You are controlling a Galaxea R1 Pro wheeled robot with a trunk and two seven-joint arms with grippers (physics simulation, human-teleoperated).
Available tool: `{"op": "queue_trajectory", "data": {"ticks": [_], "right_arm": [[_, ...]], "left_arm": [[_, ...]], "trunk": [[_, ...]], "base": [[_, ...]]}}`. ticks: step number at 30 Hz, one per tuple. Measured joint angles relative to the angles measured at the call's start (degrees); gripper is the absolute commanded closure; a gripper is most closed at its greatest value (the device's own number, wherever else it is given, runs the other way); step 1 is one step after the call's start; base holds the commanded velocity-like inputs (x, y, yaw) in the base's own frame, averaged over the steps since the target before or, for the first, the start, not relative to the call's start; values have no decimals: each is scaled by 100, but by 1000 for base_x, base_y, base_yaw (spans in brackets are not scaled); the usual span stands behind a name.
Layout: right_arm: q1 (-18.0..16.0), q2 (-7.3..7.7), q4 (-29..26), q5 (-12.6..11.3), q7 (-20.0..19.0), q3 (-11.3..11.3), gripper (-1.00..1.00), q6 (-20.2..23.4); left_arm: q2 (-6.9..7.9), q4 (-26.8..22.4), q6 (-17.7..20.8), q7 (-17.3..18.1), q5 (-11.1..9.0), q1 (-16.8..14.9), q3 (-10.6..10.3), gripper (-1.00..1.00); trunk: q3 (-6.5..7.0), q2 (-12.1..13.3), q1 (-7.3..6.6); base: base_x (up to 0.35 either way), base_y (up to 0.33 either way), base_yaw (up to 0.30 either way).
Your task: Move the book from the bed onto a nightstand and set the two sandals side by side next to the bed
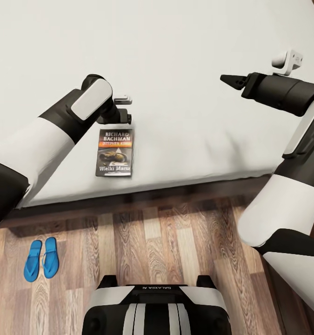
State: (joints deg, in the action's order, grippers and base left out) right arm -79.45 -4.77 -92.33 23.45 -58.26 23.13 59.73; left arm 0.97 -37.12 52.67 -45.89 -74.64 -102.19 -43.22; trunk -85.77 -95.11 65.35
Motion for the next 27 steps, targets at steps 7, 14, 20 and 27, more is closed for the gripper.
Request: {"op": "queue_trajectory", "data": {"ticks": [7, 14, 20, 27], "right_arm": [[1, -1, 0, 2, 5, -4, -100, 0], [2, -8, 0, 3, 6, -14, -100, 0], [2, -8, 0, 7, 6, -14, -100, 0], [3, -9, 0, 8, 6, -14, -100, 0]], "left_arm": [[5, 0, 1, 4, -4, 3, 7, -100], [9, -4, -18, -2, -12, 10, 17, -100], [9, -1, -17, -1, -24, 9, 18, -100], [15, -3, 6, 4, -51, 8, 22, -100]], "trunk": [[0, 0, 0], [0, 0, -3], [0, 0, -3], [0, 0, -2]], "base": [[-330, 0, 0], [-132, 0, 0], [-44, 0, 0], [-78, 0, 0]]}}
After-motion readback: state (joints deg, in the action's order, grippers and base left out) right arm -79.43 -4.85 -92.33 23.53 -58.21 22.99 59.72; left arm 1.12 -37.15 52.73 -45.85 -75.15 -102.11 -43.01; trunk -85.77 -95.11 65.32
